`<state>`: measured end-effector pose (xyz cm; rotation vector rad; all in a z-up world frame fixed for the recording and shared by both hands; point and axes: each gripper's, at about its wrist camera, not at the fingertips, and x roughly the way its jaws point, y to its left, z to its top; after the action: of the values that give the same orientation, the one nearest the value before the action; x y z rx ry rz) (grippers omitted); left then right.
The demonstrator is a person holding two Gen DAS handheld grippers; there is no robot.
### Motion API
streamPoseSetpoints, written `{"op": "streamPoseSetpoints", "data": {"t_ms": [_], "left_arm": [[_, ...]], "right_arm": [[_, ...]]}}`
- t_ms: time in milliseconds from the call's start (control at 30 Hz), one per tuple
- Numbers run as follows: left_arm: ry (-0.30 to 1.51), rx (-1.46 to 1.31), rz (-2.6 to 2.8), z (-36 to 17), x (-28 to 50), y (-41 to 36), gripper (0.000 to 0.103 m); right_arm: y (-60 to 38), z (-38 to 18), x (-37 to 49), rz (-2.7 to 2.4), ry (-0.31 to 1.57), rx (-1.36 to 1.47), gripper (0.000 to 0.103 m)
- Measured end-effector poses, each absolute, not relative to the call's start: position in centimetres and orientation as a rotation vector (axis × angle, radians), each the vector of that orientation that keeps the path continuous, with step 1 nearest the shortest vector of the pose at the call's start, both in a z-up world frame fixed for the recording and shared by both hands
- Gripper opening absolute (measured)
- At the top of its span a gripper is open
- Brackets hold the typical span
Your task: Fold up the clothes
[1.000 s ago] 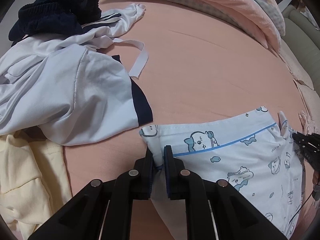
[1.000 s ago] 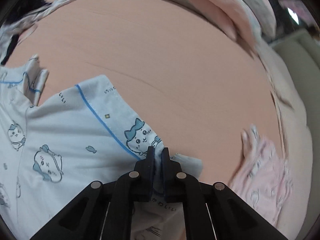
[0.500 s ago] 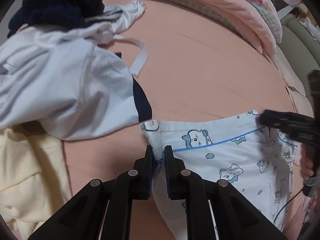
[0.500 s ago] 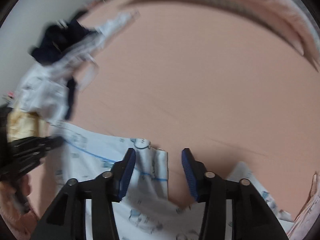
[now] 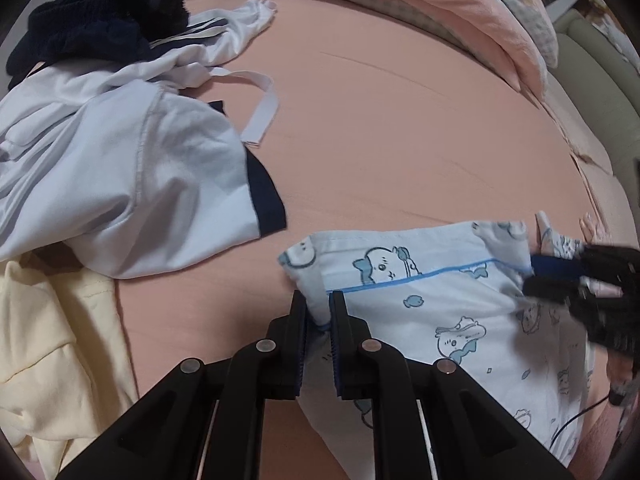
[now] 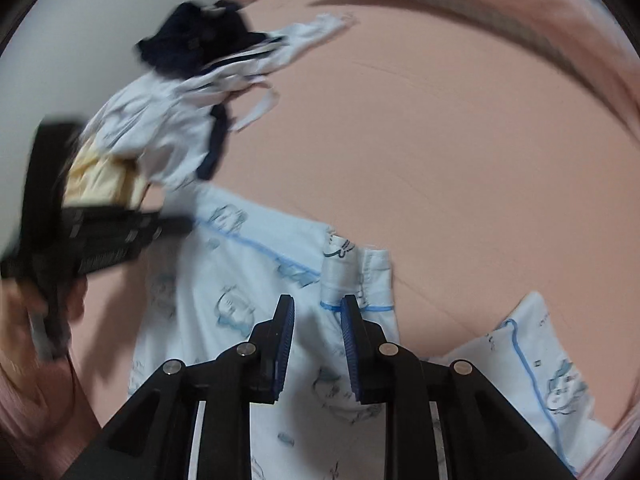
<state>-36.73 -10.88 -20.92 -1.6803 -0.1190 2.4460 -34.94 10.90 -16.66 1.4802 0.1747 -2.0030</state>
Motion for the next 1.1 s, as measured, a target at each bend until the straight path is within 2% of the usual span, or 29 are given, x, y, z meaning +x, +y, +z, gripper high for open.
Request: {"op": "streamPoseSetpoints", "data": {"t_ms": [67,167,300,400,500,700,900,1000,1067,1100], "left_arm": [[-0.141,-1.689,2.454,-21.2,-36.7,-11.1,0.009],[-0.292,-1.689,2.428,-21.1,-36.9,-12.6,0.009],[-0.317,-1.699,2.439,-20.9,-37.0,-13.4,0.009],[-0.298,-1.709,2.433,-21.1,-37.0,-13.0,0.009],[-0.235,-1.703,2.441,-21.0,-36.8,-12.2,0.009],[-0.2,-1.68,2.452,-20.3,-36.2,-11.6,0.009],[-0.205,-1.697,2.45,-20.4,-36.0,-11.5,0.009],[-0.208,-1.699,2.448,-20.4,-35.9,-11.2,0.009],[-0.201,-1.703,2.445,-20.5,-35.8,-11.0,0.009],[-0.199,-1.704,2.444,-20.5,-35.7,-10.9,0.009]], "right_arm": [[11.7,-17.7,-36.9,-2.099,0.085,1.557,0.023],[14.4,-17.4,-38.4,-2.133,-0.243,1.57,0.023],[17.1,-16.7,-38.7,-2.329,-0.274,1.524,0.023],[15.1,-17.9,-39.2,-2.238,-0.148,1.579,0.023],[11.3,-18.5,-37.9,-2.147,0.078,1.549,0.023],[8.3,-16.8,-34.3,-2.103,0.362,1.415,0.023],[7.4,-14.8,-32.8,-2.204,0.419,1.279,0.023],[6.6,-16.5,-33.4,-2.148,0.455,1.354,0.023],[7.8,-17.0,-34.2,-2.155,0.384,1.407,0.023],[8.9,-16.6,-34.7,-2.165,0.27,1.415,0.023]]}}
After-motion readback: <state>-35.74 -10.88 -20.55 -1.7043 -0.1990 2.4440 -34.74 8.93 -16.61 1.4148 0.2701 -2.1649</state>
